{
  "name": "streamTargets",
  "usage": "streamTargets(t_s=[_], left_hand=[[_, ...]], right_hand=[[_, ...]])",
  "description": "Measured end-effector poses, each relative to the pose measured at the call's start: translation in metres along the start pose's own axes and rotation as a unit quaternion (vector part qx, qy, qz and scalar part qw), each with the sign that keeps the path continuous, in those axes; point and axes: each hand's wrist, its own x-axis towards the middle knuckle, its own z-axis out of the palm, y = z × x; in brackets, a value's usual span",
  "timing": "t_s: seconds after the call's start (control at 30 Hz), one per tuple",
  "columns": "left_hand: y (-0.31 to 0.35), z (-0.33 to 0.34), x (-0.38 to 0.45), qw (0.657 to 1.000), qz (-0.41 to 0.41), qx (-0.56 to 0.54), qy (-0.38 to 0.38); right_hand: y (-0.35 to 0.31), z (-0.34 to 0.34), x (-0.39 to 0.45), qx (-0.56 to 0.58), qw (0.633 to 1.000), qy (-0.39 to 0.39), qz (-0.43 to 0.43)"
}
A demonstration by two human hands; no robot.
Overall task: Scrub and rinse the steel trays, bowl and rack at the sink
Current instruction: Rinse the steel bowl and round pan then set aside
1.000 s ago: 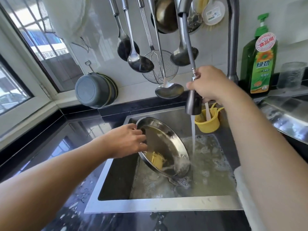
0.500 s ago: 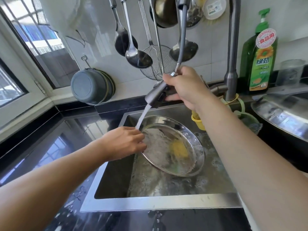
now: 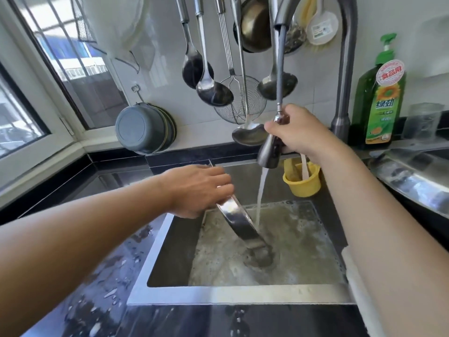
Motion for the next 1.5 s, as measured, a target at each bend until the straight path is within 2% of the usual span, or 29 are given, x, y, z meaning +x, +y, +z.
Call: streamTargets(t_s=[0.1, 0.17, 0.23, 0.3, 0.33, 0.4, 0.47, 0.53, 0.67, 0.7, 0.8, 0.87, 0.93, 1.07, 1.13, 1.23, 1.3, 1.4, 1.5], left_hand=[[-0.008, -0.013, 0.009, 0.998, -0.061, -0.010, -0.019], [-0.013, -0.022, 0.019, 0.994, -0.086, -0.007, -0.068], [-0.014, -0.030, 0.031, 0.987, -0.110, -0.024, -0.117], [-0.014, -0.032, 0.038, 0.974, -0.154, -0.102, -0.129], [-0.014, -0.031, 0.039, 0.960, -0.185, -0.167, -0.127], [-0.016, -0.027, 0.042, 0.921, -0.243, -0.283, -0.116], [-0.019, -0.022, 0.043, 0.897, -0.280, -0.324, -0.110], [-0.021, -0.015, 0.040, 0.874, -0.314, -0.357, -0.098], [-0.025, -0.009, 0.031, 0.813, -0.386, -0.432, -0.055], [-0.025, -0.008, 0.030, 0.802, -0.399, -0.443, -0.046], [-0.024, -0.006, 0.027, 0.769, -0.436, -0.466, -0.028], [-0.024, -0.007, 0.026, 0.738, -0.463, -0.491, -0.011], [-0.025, -0.007, 0.024, 0.686, -0.496, -0.532, 0.010], [-0.025, 0.002, 0.023, 0.572, -0.568, -0.591, 0.034], [-0.020, 0.010, 0.029, 0.530, -0.569, -0.628, 0.035], [-0.011, 0.020, 0.046, 0.519, -0.537, -0.665, 0.012], [-0.008, 0.025, 0.055, 0.502, -0.527, -0.686, 0.015], [-0.012, 0.034, 0.064, 0.441, -0.549, -0.708, 0.046], [-0.014, 0.034, 0.073, 0.408, -0.572, -0.707, 0.078]], right_hand=[[0.004, -0.020, -0.001, 0.038, 0.992, -0.117, 0.004], [0.003, -0.042, 0.007, 0.016, 0.984, -0.175, 0.015], [0.010, -0.057, 0.027, -0.086, 0.986, -0.144, 0.005], [0.029, -0.064, 0.048, -0.267, 0.956, -0.113, -0.036], [0.042, -0.064, 0.056, -0.377, 0.916, -0.121, -0.063], [0.069, -0.063, 0.067, -0.571, 0.793, -0.157, -0.141], [0.084, -0.060, 0.075, -0.688, 0.679, -0.176, -0.187], [0.085, -0.062, 0.083, -0.747, 0.619, -0.171, -0.172], [0.092, -0.081, 0.086, -0.821, 0.543, -0.154, -0.083], [0.094, -0.084, 0.085, -0.822, 0.545, -0.142, -0.089], [0.092, -0.072, 0.081, -0.767, 0.614, -0.097, -0.157], [0.090, -0.060, 0.078, -0.755, 0.626, -0.115, -0.159], [0.097, -0.057, 0.078, -0.760, 0.621, -0.132, -0.138], [0.097, -0.050, 0.081, -0.745, 0.642, -0.116, -0.139], [0.092, -0.044, 0.082, -0.732, 0.659, -0.118, -0.126], [0.085, -0.039, 0.077, -0.674, 0.723, -0.102, -0.112], [0.080, -0.037, 0.070, -0.644, 0.751, -0.088, -0.114], [0.074, -0.039, 0.059, -0.627, 0.767, -0.091, -0.105], [0.066, -0.044, 0.048, -0.612, 0.779, -0.098, -0.097]])
